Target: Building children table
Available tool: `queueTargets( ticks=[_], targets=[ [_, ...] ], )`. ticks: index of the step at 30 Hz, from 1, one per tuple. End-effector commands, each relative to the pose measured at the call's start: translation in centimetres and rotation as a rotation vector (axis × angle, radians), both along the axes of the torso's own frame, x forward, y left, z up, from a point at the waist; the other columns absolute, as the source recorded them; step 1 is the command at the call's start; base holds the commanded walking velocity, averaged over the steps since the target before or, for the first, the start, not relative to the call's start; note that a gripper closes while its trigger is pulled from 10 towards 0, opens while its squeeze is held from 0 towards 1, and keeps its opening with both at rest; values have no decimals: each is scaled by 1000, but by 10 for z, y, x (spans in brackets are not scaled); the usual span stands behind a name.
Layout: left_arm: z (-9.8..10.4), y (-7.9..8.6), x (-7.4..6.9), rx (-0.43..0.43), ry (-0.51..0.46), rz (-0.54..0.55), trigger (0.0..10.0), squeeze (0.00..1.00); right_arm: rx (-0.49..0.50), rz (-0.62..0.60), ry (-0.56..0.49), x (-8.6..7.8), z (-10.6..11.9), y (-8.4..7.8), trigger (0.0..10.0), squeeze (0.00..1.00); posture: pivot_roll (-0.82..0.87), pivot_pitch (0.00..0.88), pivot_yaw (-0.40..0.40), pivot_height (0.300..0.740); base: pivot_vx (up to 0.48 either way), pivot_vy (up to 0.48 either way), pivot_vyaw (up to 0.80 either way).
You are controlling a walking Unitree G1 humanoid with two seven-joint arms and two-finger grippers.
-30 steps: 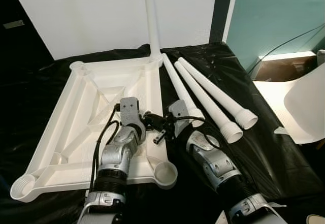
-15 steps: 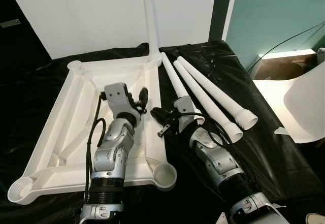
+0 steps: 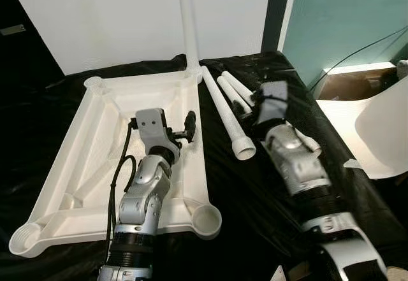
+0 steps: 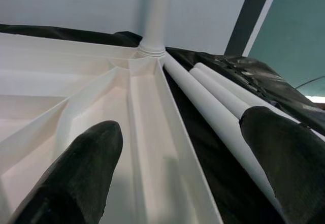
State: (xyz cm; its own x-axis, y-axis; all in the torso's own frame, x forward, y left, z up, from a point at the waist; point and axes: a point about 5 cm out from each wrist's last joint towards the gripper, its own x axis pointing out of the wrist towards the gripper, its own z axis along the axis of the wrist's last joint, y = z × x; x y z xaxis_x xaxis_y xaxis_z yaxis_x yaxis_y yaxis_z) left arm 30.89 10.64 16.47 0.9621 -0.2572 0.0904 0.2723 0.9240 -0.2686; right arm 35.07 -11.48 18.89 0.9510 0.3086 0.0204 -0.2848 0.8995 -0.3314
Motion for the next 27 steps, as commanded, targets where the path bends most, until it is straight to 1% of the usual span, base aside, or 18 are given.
queueTargets(
  ticks=[1, 2, 4, 5, 6, 9, 10, 11, 15, 17, 19, 24, 25, 27],
  targets=[
    [-2, -7, -5, 15, -47, -216, 10000, 0, -206, 57, -22, -11, -2, 2, 10000, 0, 64, 0, 56, 740, 0, 0, 0],
    [-4, -7, -5, 14, -41, -212, 10000, 0, -308, 78, -45, -19, -4, -2, 10000, 0, 57, 0, 56, 740, 0, 0, 0],
    [-4, -7, -5, 14, -41, -212, 10000, 0, -308, 78, -45, -19, -4, -2, 10000, 0, 57, 0, 56, 740, 0, 0, 0],
    [-5, -7, -5, 13, -37, -210, 10000, 0, -355, 84, -57, -24, -6, -4, 10000, 0, 57, 0, 56, 740, 0, 0, 0],
    [-5, -7, -5, 13, -37, -210, 10000, 0, -355, 84, -57, -24, -6, -4, 10000, 0, 57, 0, 56, 740, 0, 0, 0],
    [-7, -12, -6, 16, -31, -228, 10000, 0, -420, 209, -56, -45, -9, 4, 10000, 0, 39, 0, 68, 740, 0, 0, 0],
    [-7, -12, -6, 16, -31, -228, 10000, 0, -420, 209, -56, -45, -9, 4, 10000, 0, 39, 0, 68, 740, 0, 0, 0],
    [-7, -13, -6, 22, -33, -237, 10000, 0, -476, 249, -65, -53, -8, 6, 10000, 0, 37, 0, 70, 740, 0, 0, 0],
    [-8, -13, -6, 26, -33, -237, 10000, 0, -506, 264, -66, -55, -7, 8, 10000, 0, 36, 0, 72, 740, 0, 0, 0],
    [-9, -12, -6, 29, -31, -235, 10000, 0, -522, 303, -26, -60, -8, 11, 10000, 0, 38, 0, 72, 740, 0, 0, 0],
    [-9, -11, -6, 29, -30, -232, 10000, 0, -535, 315, -7, -62, -9, 12, 10000, 0, 41, 0, 69, 740, 0, 0, 0],
    [-11, -10, -7, 24, -25, -219, 10000, 0, -595, 305, 21, -63, -11, 7, 10000, 0, 49, 0, 57, 740, 0, 0, 0],
    [-11, -10, -7, 24, -25, -219, 10000, 0, -595, 305, 21, -63, -11, 7, 10000, 0, 49, 0, 57, 740, 0, 0, 0],
    [-12, -10, -8, 22, -20, -215, 10000, 0, -639, 306, 47, -60, -18, 3, 10000, 0, 51, 0, 51, 740, 0, 0, 0]
  ],
)
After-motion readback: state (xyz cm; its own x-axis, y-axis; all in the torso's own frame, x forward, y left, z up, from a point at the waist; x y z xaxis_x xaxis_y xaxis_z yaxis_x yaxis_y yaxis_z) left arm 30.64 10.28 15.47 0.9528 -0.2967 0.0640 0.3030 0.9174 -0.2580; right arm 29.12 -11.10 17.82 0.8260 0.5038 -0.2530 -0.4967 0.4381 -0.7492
